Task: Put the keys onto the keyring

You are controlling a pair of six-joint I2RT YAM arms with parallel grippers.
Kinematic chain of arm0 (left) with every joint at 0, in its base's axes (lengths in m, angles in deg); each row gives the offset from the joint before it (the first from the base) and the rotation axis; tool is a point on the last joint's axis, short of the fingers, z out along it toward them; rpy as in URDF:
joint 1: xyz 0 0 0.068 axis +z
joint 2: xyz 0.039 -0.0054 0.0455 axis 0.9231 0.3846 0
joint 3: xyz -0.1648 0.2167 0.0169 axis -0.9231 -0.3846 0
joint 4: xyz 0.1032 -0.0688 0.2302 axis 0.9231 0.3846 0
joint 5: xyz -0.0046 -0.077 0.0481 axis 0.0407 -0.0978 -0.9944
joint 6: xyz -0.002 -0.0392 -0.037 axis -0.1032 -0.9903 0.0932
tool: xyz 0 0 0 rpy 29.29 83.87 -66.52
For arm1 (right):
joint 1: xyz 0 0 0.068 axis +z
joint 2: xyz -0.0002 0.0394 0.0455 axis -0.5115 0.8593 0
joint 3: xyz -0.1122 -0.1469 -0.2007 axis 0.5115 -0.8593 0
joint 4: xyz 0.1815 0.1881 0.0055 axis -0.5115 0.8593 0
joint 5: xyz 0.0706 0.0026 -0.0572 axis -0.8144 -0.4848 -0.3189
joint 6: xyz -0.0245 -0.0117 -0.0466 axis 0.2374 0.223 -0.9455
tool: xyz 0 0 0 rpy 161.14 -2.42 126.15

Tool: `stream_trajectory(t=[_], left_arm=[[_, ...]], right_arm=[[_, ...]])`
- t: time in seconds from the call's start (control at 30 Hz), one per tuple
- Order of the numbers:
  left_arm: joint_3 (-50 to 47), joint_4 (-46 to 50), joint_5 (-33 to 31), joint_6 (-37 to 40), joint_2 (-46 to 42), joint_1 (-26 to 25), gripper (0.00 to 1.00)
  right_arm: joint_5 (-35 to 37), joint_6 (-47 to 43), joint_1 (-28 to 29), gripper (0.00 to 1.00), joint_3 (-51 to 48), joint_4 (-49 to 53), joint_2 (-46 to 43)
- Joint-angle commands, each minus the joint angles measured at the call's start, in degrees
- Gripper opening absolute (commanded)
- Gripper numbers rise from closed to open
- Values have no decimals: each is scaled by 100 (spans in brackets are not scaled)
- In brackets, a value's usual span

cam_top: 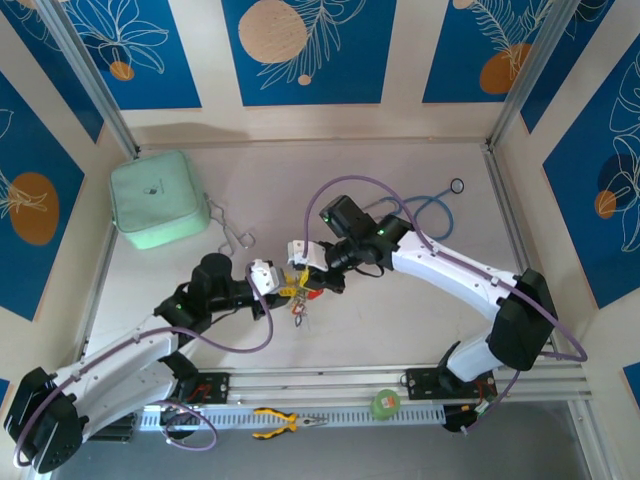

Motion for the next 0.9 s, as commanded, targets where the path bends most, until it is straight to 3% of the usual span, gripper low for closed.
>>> stream_trajectory(t=[0.0, 0.2, 0.3, 0.53, 0.57, 0.6, 0.67, 0.73, 0.87], left_arm=[[104, -152, 121, -20, 65, -31, 21], [100, -438, 222, -191, 288, -30, 15], [76, -530, 266, -226, 314, -23, 5], [-155, -1235, 473, -616, 264, -30, 0], [-215, -1381, 477, -709, 261, -22, 0], [-275, -1516, 488, -793, 255, -30, 0], [-383, -1706, 469, -930, 268, -23, 0], [-464, -1841, 442, -1019, 264, -26, 0], [-592, -2127, 354, -1227, 302, -29, 0]], right_arm=[[-117, -164, 55, 0, 232, 227, -6], [-334, 135, 146, 0, 163, -149, 39], [-320, 283, 193, 0, 89, -301, 32], [-371, 569, 159, 0, -178, -607, -96], [-477, 658, 109, 2, -273, -721, -170], [-558, 812, 35, 19, -432, -913, -290], [-684, 1118, -131, 40, -872, -1490, -640], [-651, 1416, -281, 44, -1315, -2006, -982], [-241, 1685, -322, 44, -1914, -2348, -1372]])
